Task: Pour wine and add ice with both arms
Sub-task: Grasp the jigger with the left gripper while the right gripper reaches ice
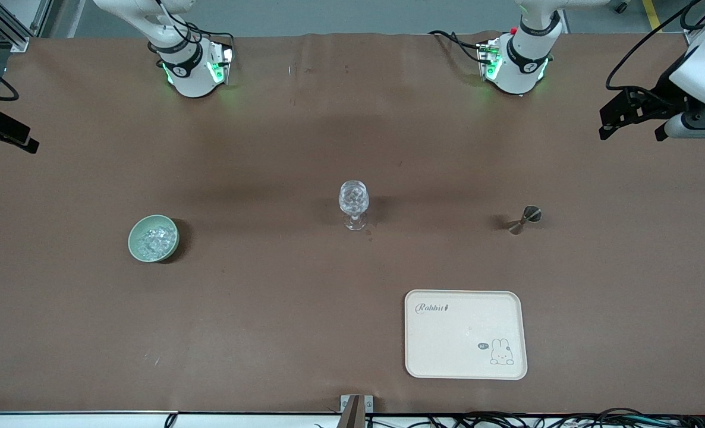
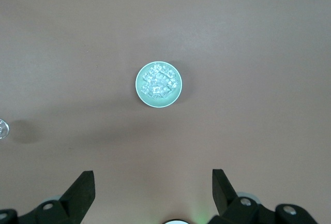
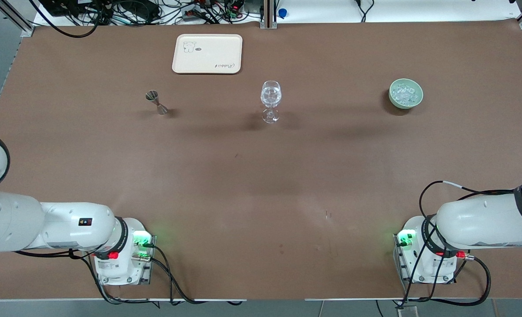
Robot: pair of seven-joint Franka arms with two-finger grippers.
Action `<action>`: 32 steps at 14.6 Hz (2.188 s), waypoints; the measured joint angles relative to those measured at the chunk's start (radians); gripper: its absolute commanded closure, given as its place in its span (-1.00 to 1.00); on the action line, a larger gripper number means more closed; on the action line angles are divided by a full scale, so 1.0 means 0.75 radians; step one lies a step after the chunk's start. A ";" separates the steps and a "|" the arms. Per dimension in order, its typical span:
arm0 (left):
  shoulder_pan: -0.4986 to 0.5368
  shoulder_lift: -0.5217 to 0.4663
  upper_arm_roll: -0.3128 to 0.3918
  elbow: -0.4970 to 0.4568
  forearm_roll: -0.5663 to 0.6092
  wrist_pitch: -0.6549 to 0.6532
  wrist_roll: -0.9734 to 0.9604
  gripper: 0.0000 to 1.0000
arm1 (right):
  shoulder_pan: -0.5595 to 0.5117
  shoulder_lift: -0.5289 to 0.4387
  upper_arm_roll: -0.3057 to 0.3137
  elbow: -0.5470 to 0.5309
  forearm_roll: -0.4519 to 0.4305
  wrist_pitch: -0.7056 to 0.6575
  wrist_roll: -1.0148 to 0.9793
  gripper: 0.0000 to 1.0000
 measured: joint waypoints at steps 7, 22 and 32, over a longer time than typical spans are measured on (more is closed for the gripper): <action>0.017 0.115 0.017 0.097 0.089 0.007 0.002 -1.00 | 0.000 0.000 0.000 -0.001 0.000 0.000 -0.001 -1.00; 0.366 0.756 0.023 0.137 -0.316 0.027 -0.262 -0.94 | 0.016 0.129 0.010 -0.794 0.006 0.974 -0.097 -1.00; 0.435 1.065 0.023 0.140 -0.688 0.025 -0.520 -0.88 | 0.043 0.408 0.010 -1.000 0.006 1.496 -0.122 -0.68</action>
